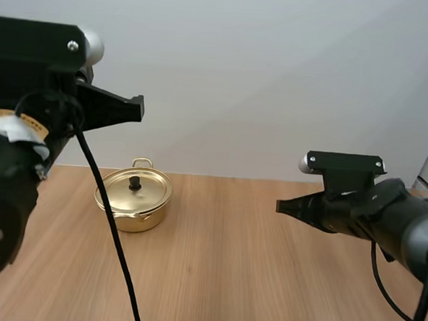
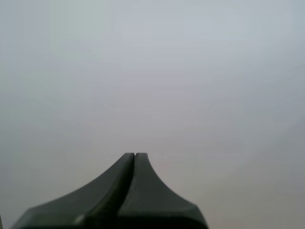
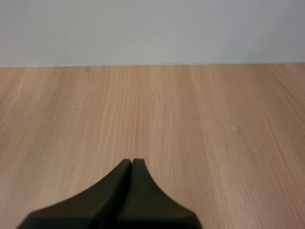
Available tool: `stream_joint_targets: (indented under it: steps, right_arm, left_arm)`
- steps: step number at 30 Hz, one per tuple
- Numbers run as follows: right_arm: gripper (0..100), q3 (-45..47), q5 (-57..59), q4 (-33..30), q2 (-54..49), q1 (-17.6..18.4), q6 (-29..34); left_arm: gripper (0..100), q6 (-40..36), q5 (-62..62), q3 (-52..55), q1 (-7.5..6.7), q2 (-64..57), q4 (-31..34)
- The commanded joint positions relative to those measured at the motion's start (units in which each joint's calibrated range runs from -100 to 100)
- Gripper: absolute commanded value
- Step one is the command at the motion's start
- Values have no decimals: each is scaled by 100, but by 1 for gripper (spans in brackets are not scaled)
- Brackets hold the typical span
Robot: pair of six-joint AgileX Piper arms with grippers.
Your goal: Open the pot, put the car inside, and close it
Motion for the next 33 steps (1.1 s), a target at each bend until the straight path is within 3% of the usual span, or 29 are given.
stream_joint_targets:
  steps: [1, 5, 8, 13, 17, 20, 27, 33]
  right_arm:
    - [0, 1186, -1614, -6, -521, 378, 2]
    - [0, 1967, -3339, -6, -1302, 889, -75]
    - [0, 2247, -4157, -6, -1824, 1073, -84]
    - [0, 2247, -3329, 84, -2658, 1089, -80]
    - [0, 2247, -2789, 210, -3155, 1072, -25]
    - [0, 2247, -1708, 192, -3375, 955, 9]
    - [0, 2247, 231, 152, -3923, 568, 9]
    - [0, 2247, 688, 29, -4618, 534, 9]
  left_arm:
    - [0, -29, -1004, 2149, -3, -559, 7]
    - [0, -29, -1256, 3122, -5, -1109, 7]
    - [0, -29, -1256, 3388, -5, -1468, 7]
    - [0, -95, 799, 3388, -11, -1928, -29]
    - [0, -104, 1449, 3388, -11, -1928, -54]
    - [0, -104, 2109, 3388, -11, -1928, -27]
    - [0, -104, 2025, 3388, -11, -1928, -29]
    - [0, -104, 2025, 3388, -11, -1928, -29]
